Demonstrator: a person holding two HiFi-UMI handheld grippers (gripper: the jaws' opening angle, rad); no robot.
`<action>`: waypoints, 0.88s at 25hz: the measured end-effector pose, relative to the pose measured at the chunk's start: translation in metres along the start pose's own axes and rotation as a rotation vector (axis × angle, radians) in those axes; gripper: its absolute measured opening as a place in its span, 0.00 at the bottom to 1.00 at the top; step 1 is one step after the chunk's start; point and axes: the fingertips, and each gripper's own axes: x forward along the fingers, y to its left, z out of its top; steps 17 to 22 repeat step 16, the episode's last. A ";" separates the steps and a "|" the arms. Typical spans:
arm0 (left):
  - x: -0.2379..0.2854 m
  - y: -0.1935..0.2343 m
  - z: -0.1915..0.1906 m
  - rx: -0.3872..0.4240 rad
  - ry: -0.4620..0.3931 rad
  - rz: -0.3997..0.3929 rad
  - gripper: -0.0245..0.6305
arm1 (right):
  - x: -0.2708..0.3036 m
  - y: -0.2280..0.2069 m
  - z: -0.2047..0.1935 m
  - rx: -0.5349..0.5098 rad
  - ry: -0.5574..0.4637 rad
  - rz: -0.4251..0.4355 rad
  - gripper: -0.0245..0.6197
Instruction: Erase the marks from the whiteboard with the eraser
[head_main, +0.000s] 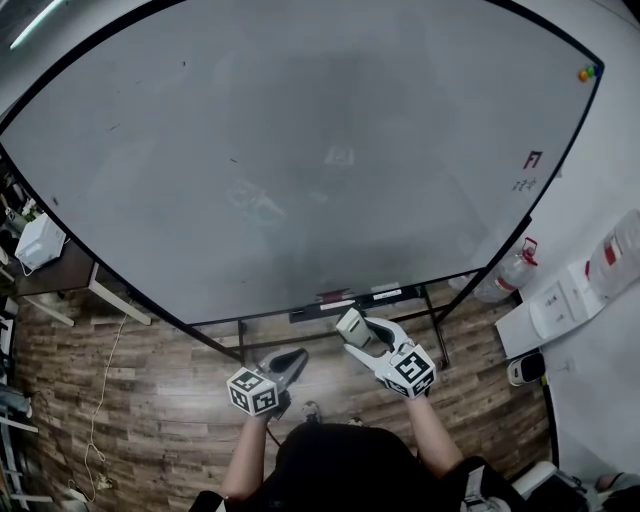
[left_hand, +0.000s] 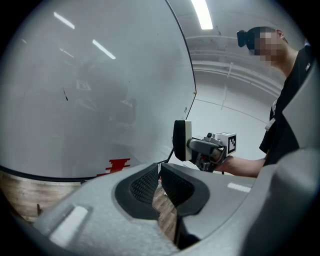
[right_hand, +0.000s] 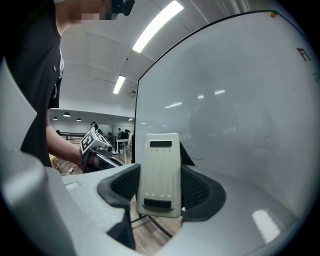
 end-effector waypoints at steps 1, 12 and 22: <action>0.000 -0.003 -0.002 -0.001 0.000 0.002 0.07 | -0.002 0.000 -0.001 0.000 0.000 0.002 0.43; 0.002 -0.025 -0.017 -0.003 0.001 0.011 0.07 | -0.025 0.008 -0.012 -0.003 0.008 0.019 0.43; 0.010 -0.032 -0.024 -0.002 0.008 0.008 0.07 | -0.033 0.003 -0.017 -0.005 0.008 0.018 0.43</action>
